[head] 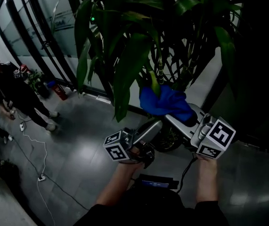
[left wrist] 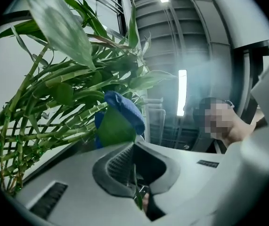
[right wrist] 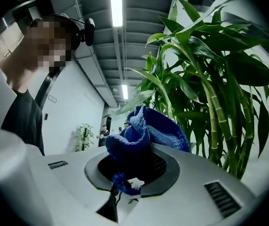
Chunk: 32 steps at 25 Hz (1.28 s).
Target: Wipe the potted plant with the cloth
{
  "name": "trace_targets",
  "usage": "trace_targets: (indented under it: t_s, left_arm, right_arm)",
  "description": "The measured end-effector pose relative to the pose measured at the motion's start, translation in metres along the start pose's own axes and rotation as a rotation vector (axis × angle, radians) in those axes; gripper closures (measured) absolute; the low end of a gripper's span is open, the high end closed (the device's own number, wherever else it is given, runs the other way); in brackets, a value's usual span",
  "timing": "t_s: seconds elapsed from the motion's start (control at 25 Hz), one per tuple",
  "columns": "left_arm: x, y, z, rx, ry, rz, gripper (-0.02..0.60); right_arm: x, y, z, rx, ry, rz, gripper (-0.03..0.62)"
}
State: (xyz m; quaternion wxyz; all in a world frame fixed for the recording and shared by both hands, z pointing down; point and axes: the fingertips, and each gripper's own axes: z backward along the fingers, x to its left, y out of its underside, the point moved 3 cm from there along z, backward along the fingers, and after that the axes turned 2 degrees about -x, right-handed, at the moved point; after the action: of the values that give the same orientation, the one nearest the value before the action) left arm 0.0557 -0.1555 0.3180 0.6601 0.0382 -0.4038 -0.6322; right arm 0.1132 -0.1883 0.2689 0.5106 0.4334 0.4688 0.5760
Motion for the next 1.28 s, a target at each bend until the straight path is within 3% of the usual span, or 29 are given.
trace_targets:
  t_s: [0.12,0.28,0.36,0.48,0.68,1.0,1.28]
  left_arm:
    - [0.003,0.000,0.003,-0.011,-0.013,0.011,0.566]
    - [0.004,-0.003,0.003,-0.025,-0.025,0.015,0.566]
    - [0.004,-0.004,0.004,-0.025,-0.029,0.010,0.566]
    - [0.004,-0.003,0.003,-0.023,-0.029,0.013,0.566]
    - [0.004,0.002,0.005,-0.010,-0.023,0.024,0.566]
    - [0.000,0.000,0.002,-0.009,0.016,0.032,0.566]
    - [-0.006,0.002,0.010,-0.002,0.003,-0.020,0.564]
  right_arm:
    - [0.001,-0.025,0.014,-0.083,0.009,0.014,0.505]
    - [-0.011,-0.088,0.024,-0.295,0.090,0.135,0.505]
    - [-0.020,-0.105,0.016,-0.336,0.112,0.178,0.505]
    - [-0.037,-0.096,-0.015,-0.268,0.110,0.190,0.505]
    - [-0.040,-0.040,-0.040,-0.089,0.047,0.083,0.505]
    - [-0.010,-0.009,-0.013,-0.081,-0.012,-0.049,0.505]
    - [0.017,0.014,0.009,-0.087,-0.036,-0.136,0.505]
